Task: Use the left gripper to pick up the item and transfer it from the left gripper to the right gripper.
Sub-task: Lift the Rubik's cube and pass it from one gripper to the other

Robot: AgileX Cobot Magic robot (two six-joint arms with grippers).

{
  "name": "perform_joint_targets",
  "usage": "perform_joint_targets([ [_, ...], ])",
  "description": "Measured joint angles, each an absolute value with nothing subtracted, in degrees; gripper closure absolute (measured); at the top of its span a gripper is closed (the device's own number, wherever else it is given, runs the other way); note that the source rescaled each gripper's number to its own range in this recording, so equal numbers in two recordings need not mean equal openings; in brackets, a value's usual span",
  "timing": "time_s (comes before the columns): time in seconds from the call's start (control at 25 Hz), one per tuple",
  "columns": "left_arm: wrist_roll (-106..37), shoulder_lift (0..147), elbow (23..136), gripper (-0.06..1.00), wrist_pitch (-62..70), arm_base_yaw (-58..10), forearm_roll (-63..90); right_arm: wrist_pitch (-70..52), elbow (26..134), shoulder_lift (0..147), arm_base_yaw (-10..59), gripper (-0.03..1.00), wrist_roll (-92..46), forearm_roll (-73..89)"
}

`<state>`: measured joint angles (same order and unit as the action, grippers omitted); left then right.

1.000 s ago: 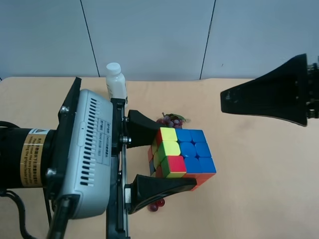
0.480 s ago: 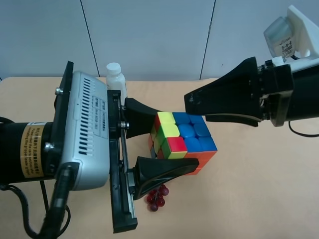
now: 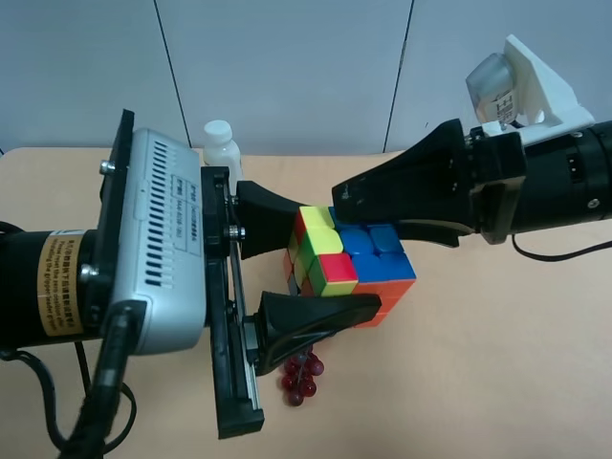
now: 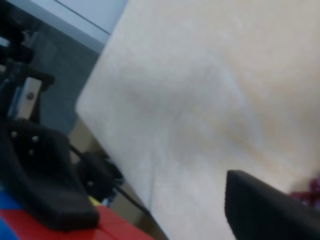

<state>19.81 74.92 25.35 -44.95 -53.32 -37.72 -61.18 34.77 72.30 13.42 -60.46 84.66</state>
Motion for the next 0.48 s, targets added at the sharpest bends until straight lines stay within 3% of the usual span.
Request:
perform_joint_targets([
  [0.48, 19.8, 75.0, 25.4, 0.94, -49.3, -49.1, -37.5, -70.6, 34.8, 83.5, 13.4, -0.03, -72.1, 94.4],
])
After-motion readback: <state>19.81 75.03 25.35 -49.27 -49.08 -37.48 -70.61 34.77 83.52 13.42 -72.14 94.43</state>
